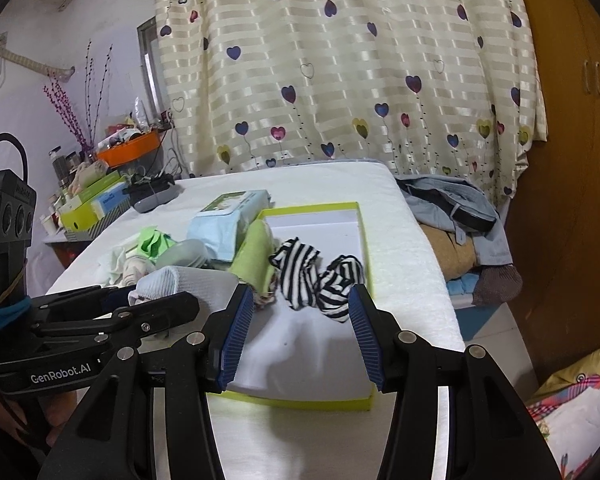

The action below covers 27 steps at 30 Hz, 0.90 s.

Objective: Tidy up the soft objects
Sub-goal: 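Lower the grey sock into the box and open the left tool, then move the left tool to the clear bag of orange items and grasp it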

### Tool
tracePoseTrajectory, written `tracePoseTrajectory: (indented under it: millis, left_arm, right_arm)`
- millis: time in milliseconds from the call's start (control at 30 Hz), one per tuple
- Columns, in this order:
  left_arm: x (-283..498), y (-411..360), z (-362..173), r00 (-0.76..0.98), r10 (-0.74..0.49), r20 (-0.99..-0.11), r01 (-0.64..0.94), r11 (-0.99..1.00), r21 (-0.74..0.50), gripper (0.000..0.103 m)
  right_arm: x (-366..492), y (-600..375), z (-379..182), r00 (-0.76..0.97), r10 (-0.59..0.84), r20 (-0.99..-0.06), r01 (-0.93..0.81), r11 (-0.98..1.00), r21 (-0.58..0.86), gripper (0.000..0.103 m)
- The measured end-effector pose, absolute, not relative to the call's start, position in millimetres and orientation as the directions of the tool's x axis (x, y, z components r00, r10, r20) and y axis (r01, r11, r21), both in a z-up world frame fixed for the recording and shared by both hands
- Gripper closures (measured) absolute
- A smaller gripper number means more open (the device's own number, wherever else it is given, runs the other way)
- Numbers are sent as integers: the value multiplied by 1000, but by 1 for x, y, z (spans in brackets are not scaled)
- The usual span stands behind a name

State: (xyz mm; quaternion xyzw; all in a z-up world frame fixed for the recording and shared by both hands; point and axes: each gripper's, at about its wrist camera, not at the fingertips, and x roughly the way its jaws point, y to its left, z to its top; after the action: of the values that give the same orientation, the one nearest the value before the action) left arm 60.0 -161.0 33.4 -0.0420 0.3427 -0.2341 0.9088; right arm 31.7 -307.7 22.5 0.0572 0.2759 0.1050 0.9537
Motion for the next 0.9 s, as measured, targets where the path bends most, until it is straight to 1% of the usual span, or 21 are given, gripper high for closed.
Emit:
tracePoseTrajectory:
  millis: [167, 233, 467, 667, 900]
  left_arm:
    - [66, -160, 32, 657, -476, -584, 410, 876, -253, 58]
    - [74, -164, 27, 652, -463, -600, 401, 883, -245, 58]
    - [91, -178, 13, 603, -508, -615, 437, 856, -278, 58]
    - [82, -179, 20, 608, -518, -601, 455, 849, -271, 58]
    - [71, -164, 27, 629, -498, -597, 430, 863, -267, 58]
  right_arm:
    - [27, -299, 25, 824, 241, -513, -184, 970, 159, 52]
    - [26, -298, 25, 824, 241, -512, -185, 970, 159, 52]
    - [28, -305, 19, 821, 215, -530, -149, 975, 165, 52]
    - [31, -309, 17, 820, 211, -532, -145, 976, 163, 52]
    - [29, -303, 16, 816, 221, -534, -161, 975, 156, 52]
